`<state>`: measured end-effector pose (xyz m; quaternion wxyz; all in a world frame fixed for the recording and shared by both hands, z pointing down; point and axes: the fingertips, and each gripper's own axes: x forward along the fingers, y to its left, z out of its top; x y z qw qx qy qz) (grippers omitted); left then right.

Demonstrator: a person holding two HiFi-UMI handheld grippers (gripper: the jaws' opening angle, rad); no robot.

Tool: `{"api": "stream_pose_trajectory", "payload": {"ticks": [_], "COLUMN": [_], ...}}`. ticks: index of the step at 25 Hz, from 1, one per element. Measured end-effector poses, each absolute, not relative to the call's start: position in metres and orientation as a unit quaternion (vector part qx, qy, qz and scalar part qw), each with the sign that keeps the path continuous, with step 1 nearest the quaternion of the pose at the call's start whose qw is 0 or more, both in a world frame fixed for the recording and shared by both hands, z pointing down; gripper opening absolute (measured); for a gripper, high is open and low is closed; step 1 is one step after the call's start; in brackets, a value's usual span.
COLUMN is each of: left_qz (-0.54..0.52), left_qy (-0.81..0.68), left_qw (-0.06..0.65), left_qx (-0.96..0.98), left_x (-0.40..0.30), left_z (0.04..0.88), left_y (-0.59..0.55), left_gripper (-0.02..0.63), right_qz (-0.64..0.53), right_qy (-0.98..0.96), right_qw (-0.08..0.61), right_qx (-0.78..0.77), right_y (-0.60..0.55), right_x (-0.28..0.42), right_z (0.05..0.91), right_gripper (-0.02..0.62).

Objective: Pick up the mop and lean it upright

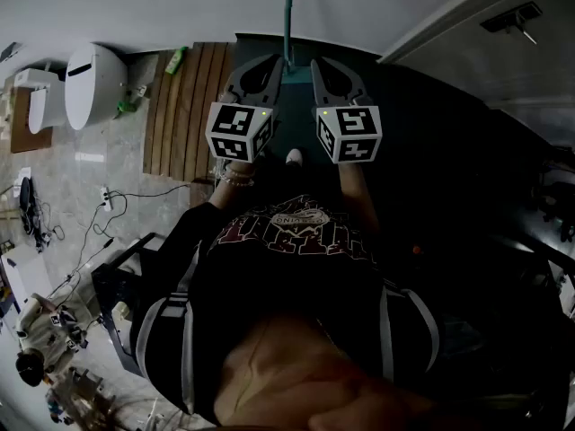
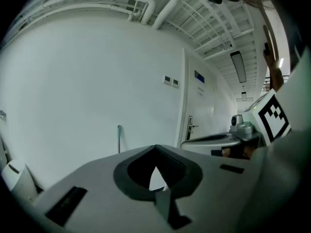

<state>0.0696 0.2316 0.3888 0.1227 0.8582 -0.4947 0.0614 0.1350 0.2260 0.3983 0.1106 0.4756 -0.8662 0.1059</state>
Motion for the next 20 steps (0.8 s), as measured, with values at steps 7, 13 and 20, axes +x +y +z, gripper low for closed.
{"api": "stream_pose_trajectory", "payload": {"ticks": [7,13,20], "left_qz": [0.059,0.059,0.065], "left_qy": [-0.496,-0.504,-0.507], "left_qw": [0.127,0.127,0.133], "left_qx": [0.857,0.852,0.849], "left_x": [0.072,0.074,0.078], "left_z": [0.396,0.398,0.407], "left_y": [0.238,0.244,0.243], "left_gripper": [0.04,0.04,0.04], "right_qz": [0.107,0.104,0.105], "right_qy": [-0.867,-0.871,-0.874], "right_qw": [0.1,0.102,0.101], "right_qx": [0.476,0.47,0.463], "right_y": [0.23,0.234,0.225], "right_x": [0.138,0.146,0.152], "right_z": [0.403,0.403,0.408], "right_gripper": [0.018,0.018,0.018]}}
